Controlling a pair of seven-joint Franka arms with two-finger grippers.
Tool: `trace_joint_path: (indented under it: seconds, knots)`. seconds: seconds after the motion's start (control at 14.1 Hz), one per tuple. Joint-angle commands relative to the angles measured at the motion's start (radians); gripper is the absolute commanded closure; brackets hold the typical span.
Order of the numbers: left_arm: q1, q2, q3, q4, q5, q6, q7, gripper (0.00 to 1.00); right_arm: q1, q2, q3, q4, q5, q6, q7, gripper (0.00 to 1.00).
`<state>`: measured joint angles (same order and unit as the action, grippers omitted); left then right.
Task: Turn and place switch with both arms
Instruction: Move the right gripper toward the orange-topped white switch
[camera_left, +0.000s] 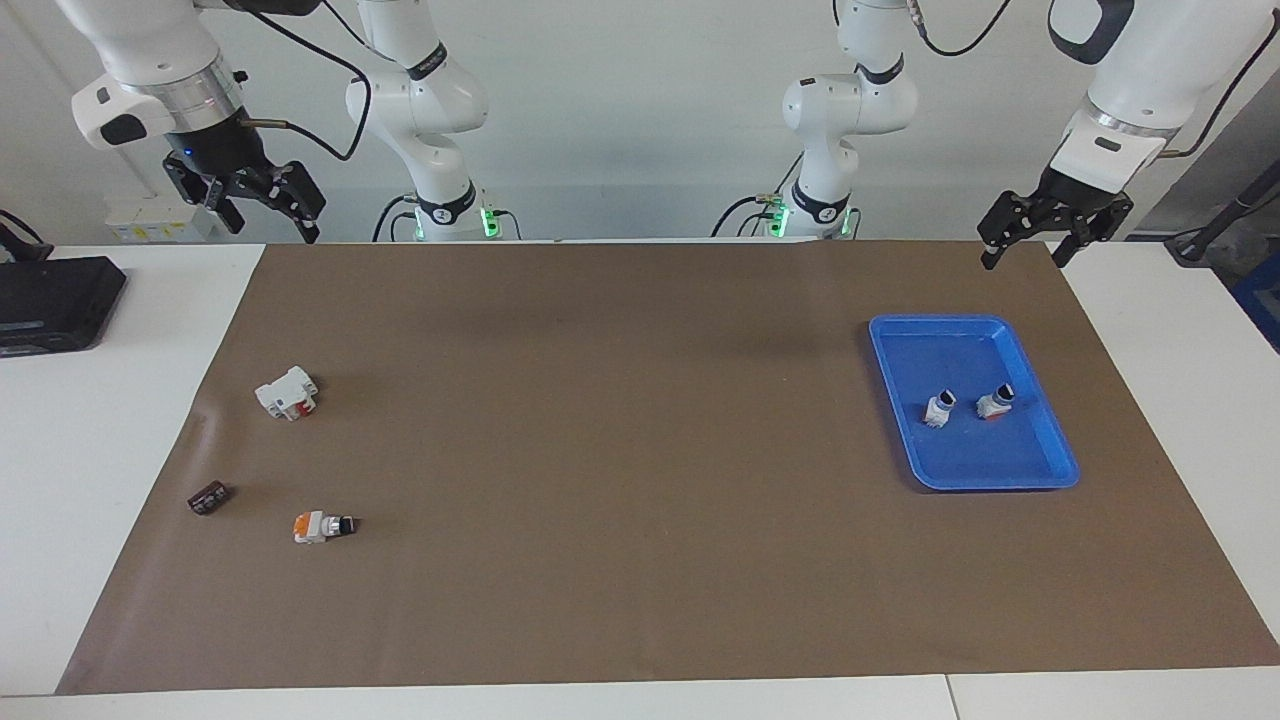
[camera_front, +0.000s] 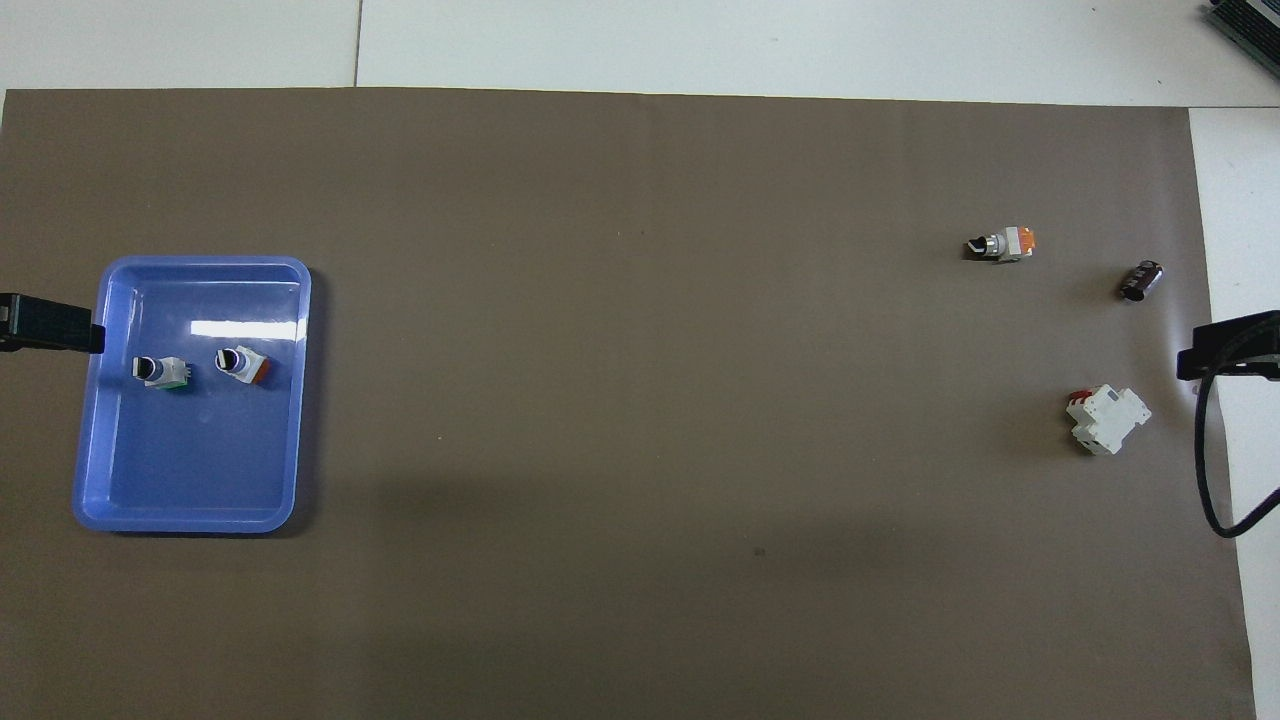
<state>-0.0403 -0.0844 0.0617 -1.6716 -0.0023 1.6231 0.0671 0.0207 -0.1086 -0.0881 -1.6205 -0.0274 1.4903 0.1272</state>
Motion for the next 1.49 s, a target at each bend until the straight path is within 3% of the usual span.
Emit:
trace_joint_path:
  seconds: [0.0, 0.5, 0.99, 1.42]
  knots:
    - [0.011, -0.015, -0.006, -0.014, 0.001, 0.003, 0.007, 0.00, 0.001, 0.000, 0.005, 0.005, -0.020, -0.007, 0.011, 0.00]
    - [0.004, -0.012, -0.008, -0.004, 0.004, 0.006, 0.017, 0.00, -0.001, -0.005, 0.014, -0.010, 0.001, 0.019, -0.006, 0.00]
    - [0.005, -0.015, -0.008, -0.007, 0.004, 0.004, 0.022, 0.00, -0.028, 0.084, 0.008, -0.037, 0.124, 0.218, -0.249, 0.00]
    - [0.011, -0.015, -0.008, -0.008, 0.002, 0.001, 0.019, 0.00, -0.051, 0.311, 0.008, -0.024, 0.230, 0.412, -0.737, 0.00]
